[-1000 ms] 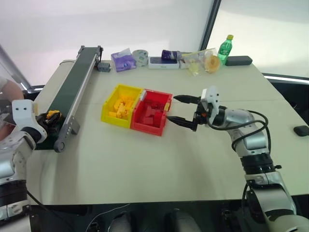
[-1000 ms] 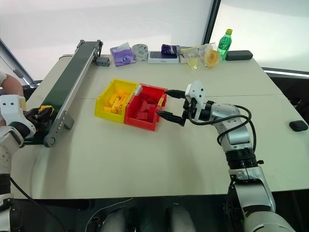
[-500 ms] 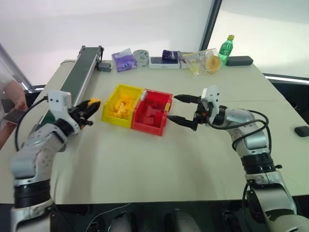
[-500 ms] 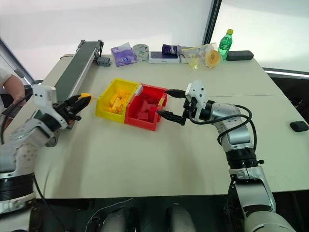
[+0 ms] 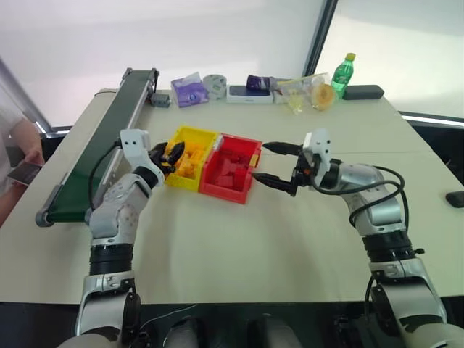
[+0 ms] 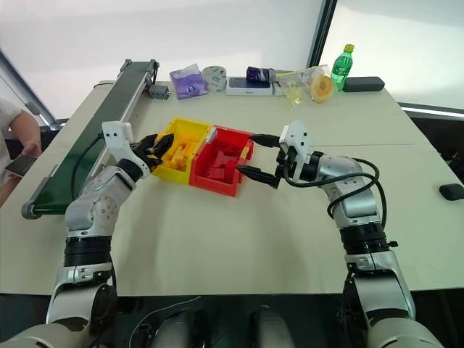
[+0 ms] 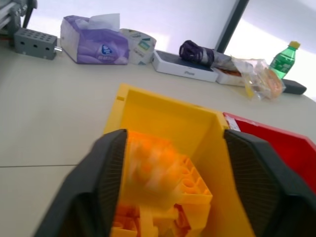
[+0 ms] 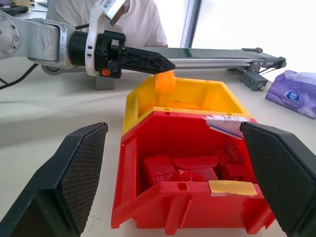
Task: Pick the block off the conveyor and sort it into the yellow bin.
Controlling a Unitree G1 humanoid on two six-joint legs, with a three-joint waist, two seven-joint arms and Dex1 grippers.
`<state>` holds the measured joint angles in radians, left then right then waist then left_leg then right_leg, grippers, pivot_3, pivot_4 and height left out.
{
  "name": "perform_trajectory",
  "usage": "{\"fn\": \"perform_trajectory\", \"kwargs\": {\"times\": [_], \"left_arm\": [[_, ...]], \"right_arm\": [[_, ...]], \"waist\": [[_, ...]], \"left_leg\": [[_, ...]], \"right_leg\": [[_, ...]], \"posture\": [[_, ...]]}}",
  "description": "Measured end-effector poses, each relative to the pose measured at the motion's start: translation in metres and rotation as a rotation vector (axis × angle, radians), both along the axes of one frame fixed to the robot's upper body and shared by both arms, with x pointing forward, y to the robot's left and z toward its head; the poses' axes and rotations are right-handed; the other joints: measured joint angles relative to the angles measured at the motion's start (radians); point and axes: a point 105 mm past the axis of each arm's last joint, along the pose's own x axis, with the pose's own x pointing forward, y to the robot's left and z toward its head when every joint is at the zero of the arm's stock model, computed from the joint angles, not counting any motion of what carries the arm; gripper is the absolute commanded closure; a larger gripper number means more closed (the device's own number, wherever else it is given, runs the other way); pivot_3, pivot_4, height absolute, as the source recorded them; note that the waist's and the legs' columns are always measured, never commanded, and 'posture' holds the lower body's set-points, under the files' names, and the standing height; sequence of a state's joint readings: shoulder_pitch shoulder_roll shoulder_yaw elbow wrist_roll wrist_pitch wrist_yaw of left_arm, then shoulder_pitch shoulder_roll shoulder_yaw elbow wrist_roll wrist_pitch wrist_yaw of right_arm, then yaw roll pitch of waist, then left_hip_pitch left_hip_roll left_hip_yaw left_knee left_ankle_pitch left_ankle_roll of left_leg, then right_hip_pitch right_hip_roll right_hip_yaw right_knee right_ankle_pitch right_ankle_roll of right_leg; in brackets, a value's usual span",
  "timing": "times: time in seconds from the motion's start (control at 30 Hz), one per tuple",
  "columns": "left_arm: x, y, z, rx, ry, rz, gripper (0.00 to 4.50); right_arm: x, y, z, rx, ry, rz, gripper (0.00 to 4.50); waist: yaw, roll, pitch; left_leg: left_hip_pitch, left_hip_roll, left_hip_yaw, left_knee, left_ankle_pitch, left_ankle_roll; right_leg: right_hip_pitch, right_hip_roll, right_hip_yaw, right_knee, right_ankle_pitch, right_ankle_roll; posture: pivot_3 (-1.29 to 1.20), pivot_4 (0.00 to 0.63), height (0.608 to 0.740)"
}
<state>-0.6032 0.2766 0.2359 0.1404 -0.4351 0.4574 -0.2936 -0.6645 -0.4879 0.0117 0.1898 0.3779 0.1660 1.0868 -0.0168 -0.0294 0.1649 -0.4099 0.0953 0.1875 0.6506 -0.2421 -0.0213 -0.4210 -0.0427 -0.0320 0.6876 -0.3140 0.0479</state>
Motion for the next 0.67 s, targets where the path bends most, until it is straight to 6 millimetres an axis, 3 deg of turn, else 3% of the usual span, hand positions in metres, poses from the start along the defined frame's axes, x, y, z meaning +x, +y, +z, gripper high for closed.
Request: {"fn": "perform_trajectory", "kwargs": {"times": [0.17, 0.33, 0.53, 0.67], "left_arm": [[-0.001, 0.002, 0.002, 0.053, -0.013, 0.014, 0.03], [-0.030, 0.022, 0.005, 0.055, -0.024, -0.027, 0.03], [-0.083, 0.066, 0.000, 0.171, -0.012, -0.047, 0.03], [-0.106, 0.100, -0.006, 0.249, 0.029, 0.000, 0.03]], "right_arm": [[0.000, -0.001, 0.000, -0.001, -0.004, -0.001, 0.00], [0.000, -0.003, -0.001, -0.003, -0.002, -0.007, 0.00], [-0.001, -0.006, -0.001, -0.015, -0.007, -0.004, 0.00], [0.000, -0.008, 0.000, -0.025, -0.009, 0.003, 0.00]], "waist": [[0.000, 0.000, 0.000], [-0.006, 0.000, 0.000], [-0.006, 0.000, 0.000], [0.000, 0.000, 0.000]], "left_leg": [[0.000, 0.000, 0.000, 0.000, 0.000, 0.000], [0.000, 0.003, 0.000, -0.001, 0.000, 0.000], [0.000, 0.003, 0.000, -0.001, 0.000, 0.000], [0.000, 0.002, 0.000, -0.001, 0.000, 0.000]], "right_leg": [[0.000, 0.000, 0.000, 0.000, 0.000, 0.000], [-0.001, 0.000, 0.000, 0.000, 0.000, 0.000], [-0.001, -0.001, 0.000, 0.000, 0.000, 0.000], [0.000, -0.002, 0.000, 0.000, 0.000, 0.000]], "posture": [[0.00, 0.150, 0.740], [0.00, 0.150, 0.740], [0.00, 0.150, 0.740], [0.00, 0.150, 0.740]]}}
